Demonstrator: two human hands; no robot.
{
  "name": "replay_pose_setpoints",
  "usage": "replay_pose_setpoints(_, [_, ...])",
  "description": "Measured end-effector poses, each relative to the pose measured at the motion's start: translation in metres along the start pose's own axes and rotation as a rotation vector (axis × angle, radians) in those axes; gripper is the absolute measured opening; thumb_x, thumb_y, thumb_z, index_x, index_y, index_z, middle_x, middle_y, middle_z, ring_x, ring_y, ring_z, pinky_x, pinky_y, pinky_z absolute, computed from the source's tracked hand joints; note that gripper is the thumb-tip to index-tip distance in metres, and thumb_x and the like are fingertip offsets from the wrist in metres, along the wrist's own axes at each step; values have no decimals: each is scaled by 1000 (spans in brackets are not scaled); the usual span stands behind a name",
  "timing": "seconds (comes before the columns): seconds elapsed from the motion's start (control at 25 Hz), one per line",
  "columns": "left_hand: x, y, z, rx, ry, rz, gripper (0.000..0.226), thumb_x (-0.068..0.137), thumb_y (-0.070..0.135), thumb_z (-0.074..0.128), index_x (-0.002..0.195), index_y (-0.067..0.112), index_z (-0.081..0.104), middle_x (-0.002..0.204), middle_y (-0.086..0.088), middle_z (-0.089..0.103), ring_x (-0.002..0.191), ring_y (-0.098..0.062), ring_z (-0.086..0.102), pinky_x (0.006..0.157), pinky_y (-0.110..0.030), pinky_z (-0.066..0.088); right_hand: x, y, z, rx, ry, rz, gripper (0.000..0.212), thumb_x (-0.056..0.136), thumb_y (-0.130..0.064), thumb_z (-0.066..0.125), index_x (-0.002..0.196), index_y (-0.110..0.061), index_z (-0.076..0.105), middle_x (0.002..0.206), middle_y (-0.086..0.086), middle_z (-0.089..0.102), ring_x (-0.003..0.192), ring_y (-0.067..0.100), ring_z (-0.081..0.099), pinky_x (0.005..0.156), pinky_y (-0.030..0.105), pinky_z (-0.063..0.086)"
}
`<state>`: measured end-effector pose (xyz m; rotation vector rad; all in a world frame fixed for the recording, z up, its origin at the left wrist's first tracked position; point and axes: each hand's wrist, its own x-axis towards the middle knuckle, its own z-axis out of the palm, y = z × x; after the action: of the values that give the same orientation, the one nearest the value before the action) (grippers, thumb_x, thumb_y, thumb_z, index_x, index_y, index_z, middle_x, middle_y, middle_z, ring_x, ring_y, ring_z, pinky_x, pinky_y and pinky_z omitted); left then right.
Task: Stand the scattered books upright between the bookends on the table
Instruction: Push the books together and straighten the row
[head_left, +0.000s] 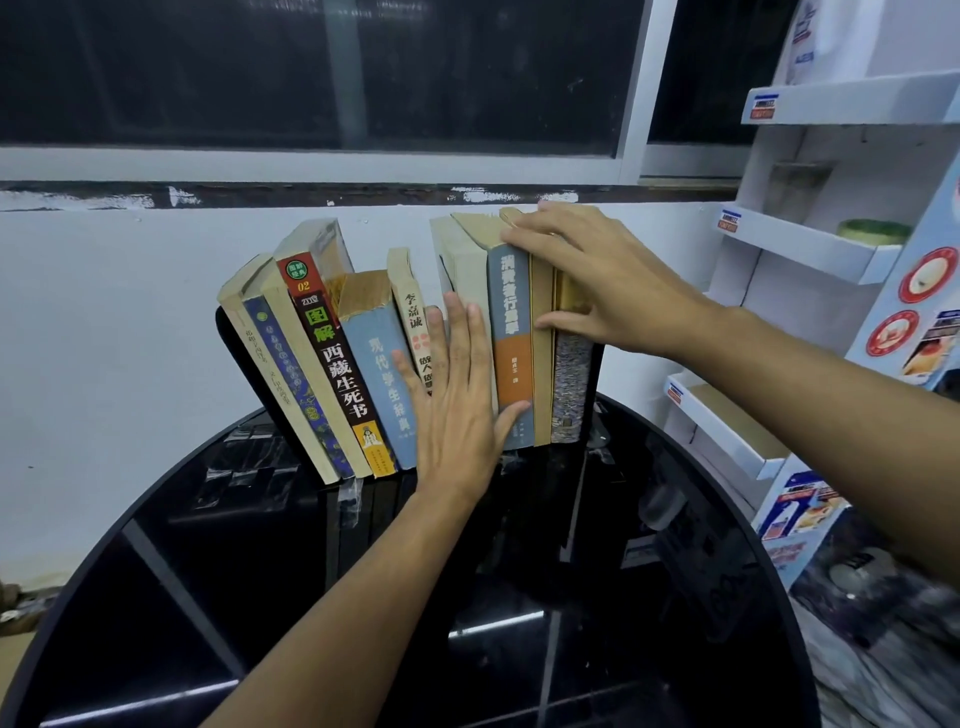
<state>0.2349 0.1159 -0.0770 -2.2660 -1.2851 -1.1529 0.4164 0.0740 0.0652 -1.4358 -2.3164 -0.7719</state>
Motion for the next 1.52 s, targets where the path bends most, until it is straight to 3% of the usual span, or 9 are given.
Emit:
replay_pose_setpoints(0.32, [1,3,3,33,17,-17,132,76,80,59,157,9,-18,167,-11,-15,153,-30,-16,121,-65,-3,-1,0,7,109,8,44,89,83,-32,81,155,-17,33,158,4,37,143,23,35,117,42,35])
replay_pose_setpoints(0.64, [2,6,4,10,10,-37,130,77,75,63,158,8,-13,168,-13,-14,155,-33,-11,121,-64,-5,1,-3,6,112,1,61,89,83,-34,81,156,-20,31,160,1,36,145,21,36,114,48,39])
replay_pose_setpoints(0.84, [1,17,-2,-91,24,-18,129,78,70,67,159,8,-12,164,-9,-26,154,-30,-18,120,-61,-13,-12,11,-4,217,-12,175,90,86,-45,75,157,-17,27,160,3,33,145,18,34,117,39,36])
replay_pose_setpoints(0.96, [3,27,-1,-32,9,-9,130,76,73,66,159,4,-9,164,-14,-22,153,-31,-18,120,-67,-4,-20,22,-4,187,-75,235,80,88,-44,72,154,-18,34,150,4,48,134,21,47,111,45,41])
replay_pose_setpoints(1.04, [6,31,2,-6,-9,-24,132,76,74,65,159,3,-9,165,-16,-19,153,-32,-18,119,-70,1,-21,23,-2,180,-93,202,71,91,-36,72,151,-18,40,144,5,55,128,22,51,110,40,41])
replay_pose_setpoints(1.16, [7,32,7,15,-5,-35,136,73,74,67,158,4,-12,167,-19,-12,153,-32,-17,118,-71,4,-17,20,0,191,-92,147,66,92,-31,73,150,-19,43,146,1,55,131,21,50,107,29,35])
replay_pose_setpoints(1.52, [9,32,9,33,-3,-45,135,72,72,70,159,5,-10,166,-18,-13,150,-31,-24,119,-69,3,-12,17,1,202,-105,160,67,92,-31,73,151,-20,43,150,0,52,137,22,47,113,37,37])
